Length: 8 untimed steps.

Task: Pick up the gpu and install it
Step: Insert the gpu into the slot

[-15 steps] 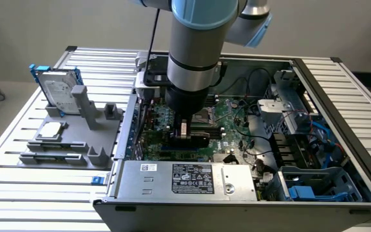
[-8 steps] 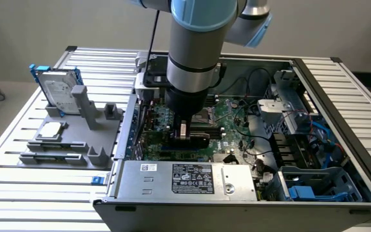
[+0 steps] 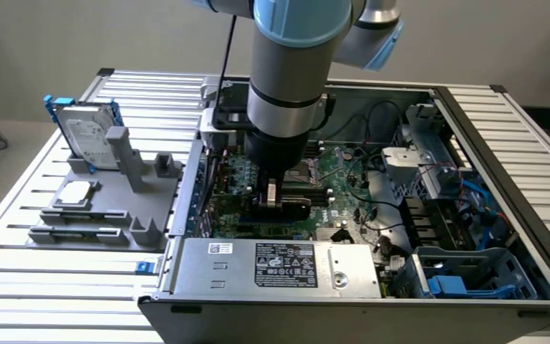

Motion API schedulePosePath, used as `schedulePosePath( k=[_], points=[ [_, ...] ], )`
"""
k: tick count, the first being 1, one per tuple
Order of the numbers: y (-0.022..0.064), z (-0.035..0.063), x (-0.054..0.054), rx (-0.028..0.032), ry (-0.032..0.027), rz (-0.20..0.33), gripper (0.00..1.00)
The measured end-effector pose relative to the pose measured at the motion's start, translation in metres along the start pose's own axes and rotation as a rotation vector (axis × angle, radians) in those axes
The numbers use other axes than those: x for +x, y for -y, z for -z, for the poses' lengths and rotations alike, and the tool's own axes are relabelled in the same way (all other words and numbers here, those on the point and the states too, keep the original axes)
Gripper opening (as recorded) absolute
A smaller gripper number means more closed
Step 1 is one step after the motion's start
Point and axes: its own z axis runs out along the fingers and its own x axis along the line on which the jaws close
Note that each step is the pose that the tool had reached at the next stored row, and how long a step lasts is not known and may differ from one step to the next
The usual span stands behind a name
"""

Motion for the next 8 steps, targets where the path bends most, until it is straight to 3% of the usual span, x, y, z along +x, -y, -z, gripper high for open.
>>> schedulePosePath(
  k=[6, 8],
  points=[
    [-0.0001, 0.0007, -0.0001, -0.0007, 0.0005, 0.0, 0.27],
    [0.0, 0.0021, -0.0001, 0.0001, -0.0001, 0.0, 0.34]
  ],
)
